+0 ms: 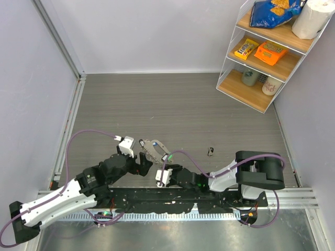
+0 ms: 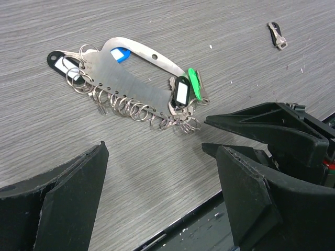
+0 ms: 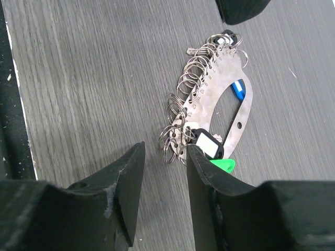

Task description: Put the keys on the keyring

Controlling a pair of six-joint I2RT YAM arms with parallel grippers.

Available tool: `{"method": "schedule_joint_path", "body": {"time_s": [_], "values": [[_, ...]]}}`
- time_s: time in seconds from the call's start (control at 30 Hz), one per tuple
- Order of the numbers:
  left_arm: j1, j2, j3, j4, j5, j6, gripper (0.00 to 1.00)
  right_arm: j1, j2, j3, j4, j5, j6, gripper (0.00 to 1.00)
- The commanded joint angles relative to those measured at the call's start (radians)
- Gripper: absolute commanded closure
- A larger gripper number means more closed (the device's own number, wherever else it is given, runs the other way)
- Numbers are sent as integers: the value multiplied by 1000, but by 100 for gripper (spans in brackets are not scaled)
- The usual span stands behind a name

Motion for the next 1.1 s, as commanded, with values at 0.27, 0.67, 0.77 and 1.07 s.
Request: {"method": "schedule_joint_path", "body": {"time_s": [0.27, 0.67, 0.77, 1.07], "values": [[3, -11, -7, 62, -26, 32, 8, -25, -16, -41, 70, 11, 9, 61], [5, 14, -1, 75, -34, 48, 7, -62, 51, -31, 131, -22, 15, 63], [5, 12, -4, 78, -37, 48, 7, -64, 65, -31, 135, -31, 20, 64], [5, 26, -7, 82, -37, 52, 7, -64, 48, -19, 96, -87, 38, 67]]}}
